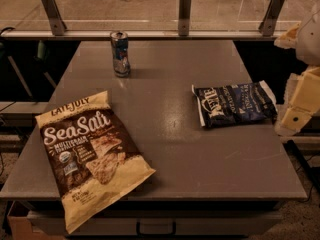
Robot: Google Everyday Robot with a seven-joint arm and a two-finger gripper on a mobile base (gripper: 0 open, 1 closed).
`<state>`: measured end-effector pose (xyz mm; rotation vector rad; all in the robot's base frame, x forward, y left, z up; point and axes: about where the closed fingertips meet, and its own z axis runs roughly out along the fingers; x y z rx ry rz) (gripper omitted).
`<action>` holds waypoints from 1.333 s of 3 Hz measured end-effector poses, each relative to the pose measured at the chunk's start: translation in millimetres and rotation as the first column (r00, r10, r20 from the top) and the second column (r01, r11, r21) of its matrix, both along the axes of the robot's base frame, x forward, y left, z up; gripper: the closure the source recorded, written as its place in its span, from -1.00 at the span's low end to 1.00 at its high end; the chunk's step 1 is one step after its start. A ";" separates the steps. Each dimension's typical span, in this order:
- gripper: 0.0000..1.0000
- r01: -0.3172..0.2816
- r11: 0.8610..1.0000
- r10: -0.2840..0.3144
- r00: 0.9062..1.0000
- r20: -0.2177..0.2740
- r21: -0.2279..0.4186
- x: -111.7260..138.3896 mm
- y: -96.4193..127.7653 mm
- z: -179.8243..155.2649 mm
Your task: Pick redbull can
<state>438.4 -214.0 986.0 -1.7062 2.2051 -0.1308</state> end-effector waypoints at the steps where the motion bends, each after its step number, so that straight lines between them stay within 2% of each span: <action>1: -1.00 0.000 1.000 0.000 1.000 0.000 0.000 0.0 0.0 0.1; 2: -1.00 -0.027 0.998 0.027 1.000 0.005 0.052 21.1 17.8 -16.5; 3: -1.00 -0.075 0.985 0.070 0.997 0.038 0.156 66.7 61.9 -36.7; 4: -1.00 -0.138 0.949 0.114 0.988 0.100 0.283 112.0 118.3 -45.9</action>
Offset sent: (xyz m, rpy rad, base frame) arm 0.0647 0.0522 -0.0540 0.1582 0.0030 0.0828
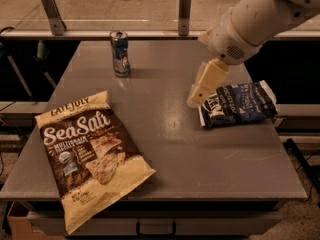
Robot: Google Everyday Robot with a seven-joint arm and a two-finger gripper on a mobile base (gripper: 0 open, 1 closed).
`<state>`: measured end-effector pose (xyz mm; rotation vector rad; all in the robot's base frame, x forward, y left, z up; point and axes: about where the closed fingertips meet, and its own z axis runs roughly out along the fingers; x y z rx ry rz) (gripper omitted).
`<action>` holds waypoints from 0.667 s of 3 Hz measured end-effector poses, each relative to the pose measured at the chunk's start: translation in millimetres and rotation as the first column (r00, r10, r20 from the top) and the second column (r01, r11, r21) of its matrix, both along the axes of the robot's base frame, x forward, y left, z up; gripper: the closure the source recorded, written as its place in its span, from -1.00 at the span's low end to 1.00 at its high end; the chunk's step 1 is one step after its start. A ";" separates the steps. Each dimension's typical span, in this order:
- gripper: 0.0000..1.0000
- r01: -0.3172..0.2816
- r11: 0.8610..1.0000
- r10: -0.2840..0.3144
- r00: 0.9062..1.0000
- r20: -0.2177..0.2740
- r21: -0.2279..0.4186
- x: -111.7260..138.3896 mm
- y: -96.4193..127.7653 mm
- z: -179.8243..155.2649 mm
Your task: Pick redbull can
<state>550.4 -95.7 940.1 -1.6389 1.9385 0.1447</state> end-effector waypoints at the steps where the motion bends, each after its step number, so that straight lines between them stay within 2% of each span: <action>1: -1.00 -0.050 0.987 0.045 0.998 0.037 0.156 36.1 59.0 -2.5; 2: -1.00 -0.087 0.956 0.077 0.996 0.047 0.279 64.6 116.9 -8.5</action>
Offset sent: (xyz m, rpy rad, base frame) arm 0.1021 0.1865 -0.0131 0.4469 -0.0401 0.1205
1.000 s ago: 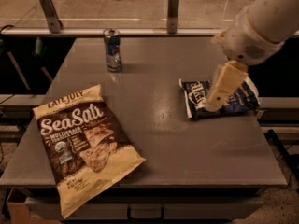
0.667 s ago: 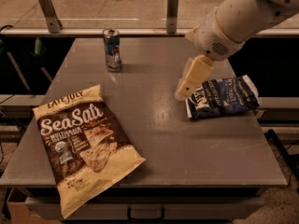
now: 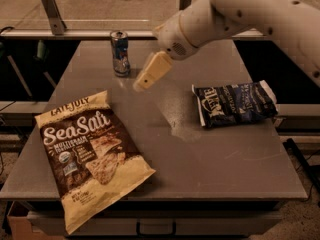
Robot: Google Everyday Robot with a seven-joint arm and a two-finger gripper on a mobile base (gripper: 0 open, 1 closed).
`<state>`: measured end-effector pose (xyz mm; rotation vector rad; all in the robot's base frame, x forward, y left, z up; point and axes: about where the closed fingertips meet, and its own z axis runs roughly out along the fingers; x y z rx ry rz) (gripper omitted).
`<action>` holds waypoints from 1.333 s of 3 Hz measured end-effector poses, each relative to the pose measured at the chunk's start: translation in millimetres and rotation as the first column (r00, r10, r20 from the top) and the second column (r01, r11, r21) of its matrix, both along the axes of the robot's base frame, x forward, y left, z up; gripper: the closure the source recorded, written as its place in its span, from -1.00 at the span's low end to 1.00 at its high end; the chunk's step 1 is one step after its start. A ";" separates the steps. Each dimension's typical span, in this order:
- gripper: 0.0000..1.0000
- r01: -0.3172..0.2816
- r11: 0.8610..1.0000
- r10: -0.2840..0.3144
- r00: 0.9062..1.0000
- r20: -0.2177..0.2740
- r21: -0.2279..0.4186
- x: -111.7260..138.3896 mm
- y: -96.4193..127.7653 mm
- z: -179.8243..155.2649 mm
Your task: Pick redbull can
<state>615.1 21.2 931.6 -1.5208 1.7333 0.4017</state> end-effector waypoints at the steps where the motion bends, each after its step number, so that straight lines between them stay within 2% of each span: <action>1: -1.00 -0.032 0.995 0.031 0.999 0.018 0.096 23.7 52.6 -1.9; 2: -1.00 -0.019 0.987 0.012 0.999 0.046 0.161 52.2 78.6 1.2; 3: -1.00 -0.001 0.977 -0.011 0.998 0.059 0.215 76.6 92.8 3.6; 4: -1.00 0.010 0.968 -0.020 0.999 0.035 0.251 93.9 101.6 -4.1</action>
Offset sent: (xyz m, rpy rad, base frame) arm 0.0921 0.1049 0.0086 0.2493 -0.0875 -0.0185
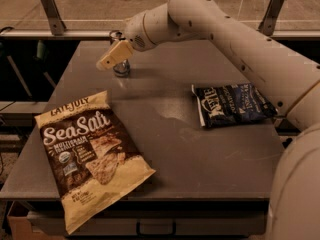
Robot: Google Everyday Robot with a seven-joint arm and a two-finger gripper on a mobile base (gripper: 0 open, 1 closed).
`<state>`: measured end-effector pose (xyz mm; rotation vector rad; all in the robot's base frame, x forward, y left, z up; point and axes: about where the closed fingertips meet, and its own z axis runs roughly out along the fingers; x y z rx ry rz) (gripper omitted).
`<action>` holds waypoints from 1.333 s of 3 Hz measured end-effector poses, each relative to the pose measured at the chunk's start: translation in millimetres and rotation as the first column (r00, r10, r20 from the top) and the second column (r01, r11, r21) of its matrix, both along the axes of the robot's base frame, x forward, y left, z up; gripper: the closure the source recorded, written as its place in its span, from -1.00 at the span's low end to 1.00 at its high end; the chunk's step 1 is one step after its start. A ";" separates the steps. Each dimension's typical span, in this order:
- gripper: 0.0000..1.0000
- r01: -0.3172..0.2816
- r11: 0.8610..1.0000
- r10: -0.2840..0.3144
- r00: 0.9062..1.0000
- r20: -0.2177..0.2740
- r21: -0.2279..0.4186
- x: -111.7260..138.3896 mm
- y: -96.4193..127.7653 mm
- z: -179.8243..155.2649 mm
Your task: Pick redbull can
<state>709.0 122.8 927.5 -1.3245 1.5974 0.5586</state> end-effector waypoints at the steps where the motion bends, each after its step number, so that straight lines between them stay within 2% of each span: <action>1: -1.00 0.012 1.000 -0.012 1.000 -0.029 0.014 19.5 1.2 -13.9; 2: -0.66 0.040 0.999 -0.038 0.996 -0.076 0.034 35.6 -8.0 -33.2; 3: -0.20 0.042 0.997 -0.034 0.991 -0.132 0.061 38.0 -16.8 -51.9; 4: 0.27 -0.012 0.992 0.034 0.985 -0.170 0.129 19.0 -19.0 -52.5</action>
Offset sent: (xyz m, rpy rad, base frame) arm 0.0566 -0.0270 -0.0541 0.0640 0.1283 -0.0837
